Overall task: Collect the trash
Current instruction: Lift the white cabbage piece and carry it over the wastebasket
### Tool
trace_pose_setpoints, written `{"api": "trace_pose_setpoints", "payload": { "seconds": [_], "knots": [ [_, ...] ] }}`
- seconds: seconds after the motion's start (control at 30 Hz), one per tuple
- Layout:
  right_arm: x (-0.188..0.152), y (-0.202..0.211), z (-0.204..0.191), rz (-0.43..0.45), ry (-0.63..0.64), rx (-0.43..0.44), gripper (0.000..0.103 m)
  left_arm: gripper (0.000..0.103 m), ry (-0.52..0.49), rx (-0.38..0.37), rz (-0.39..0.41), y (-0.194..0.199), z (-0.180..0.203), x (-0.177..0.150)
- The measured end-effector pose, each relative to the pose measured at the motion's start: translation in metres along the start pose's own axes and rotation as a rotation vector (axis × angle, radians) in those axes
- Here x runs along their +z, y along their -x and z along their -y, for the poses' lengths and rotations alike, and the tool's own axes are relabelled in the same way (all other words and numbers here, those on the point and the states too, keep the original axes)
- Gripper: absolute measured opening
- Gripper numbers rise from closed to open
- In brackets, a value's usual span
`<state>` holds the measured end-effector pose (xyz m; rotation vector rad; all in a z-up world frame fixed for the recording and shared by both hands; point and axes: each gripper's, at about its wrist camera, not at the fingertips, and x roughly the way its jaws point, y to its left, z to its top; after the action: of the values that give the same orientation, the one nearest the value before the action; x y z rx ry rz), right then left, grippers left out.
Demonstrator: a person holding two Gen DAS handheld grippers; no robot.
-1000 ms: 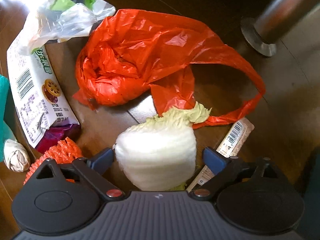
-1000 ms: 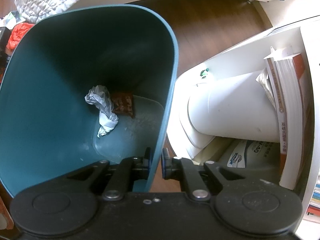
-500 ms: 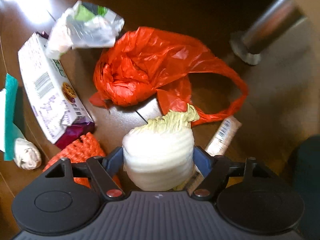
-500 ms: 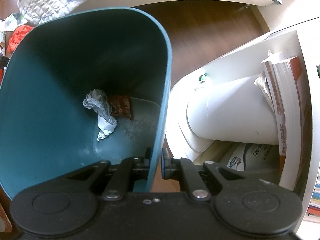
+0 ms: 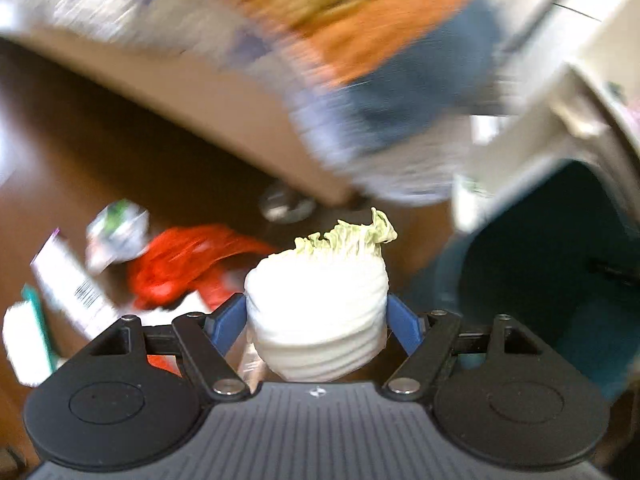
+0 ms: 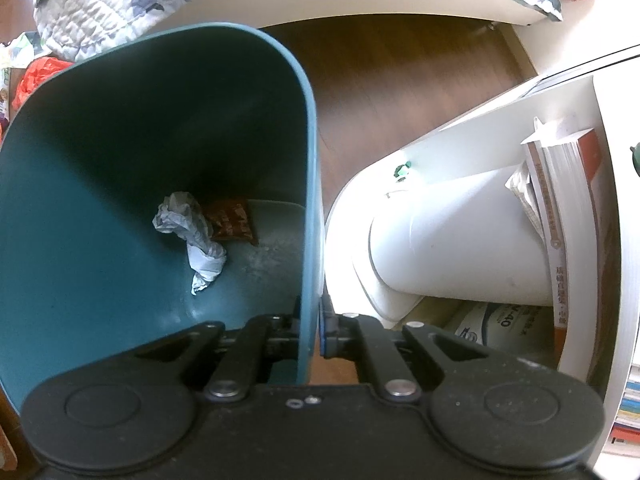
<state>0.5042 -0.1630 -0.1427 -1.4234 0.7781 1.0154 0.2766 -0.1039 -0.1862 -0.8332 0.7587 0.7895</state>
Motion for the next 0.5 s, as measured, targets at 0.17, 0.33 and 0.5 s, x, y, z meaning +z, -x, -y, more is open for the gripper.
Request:
{"api": "trace_pose_setpoints", "payload": {
  "seconds": [0.17,0.33,0.5],
  "knots": [
    [0.0,-0.001,0.0,0.008,0.003,0.002,0.004,0.076,-0.183,-0.139,0.032,0.021,0.06,0.002],
    [-0.001,-0.001,0.003,0.018,-0.002,0.007,0.004,0.076,-0.324,-0.172,0.006,-0.001,0.112,-0.002],
    [-0.002,0.001,0.004,0.029,0.0,0.013,0.004,0.076,-0.418,-0.131,-0.094,-0.043,0.149,-0.01]
  ]
}}
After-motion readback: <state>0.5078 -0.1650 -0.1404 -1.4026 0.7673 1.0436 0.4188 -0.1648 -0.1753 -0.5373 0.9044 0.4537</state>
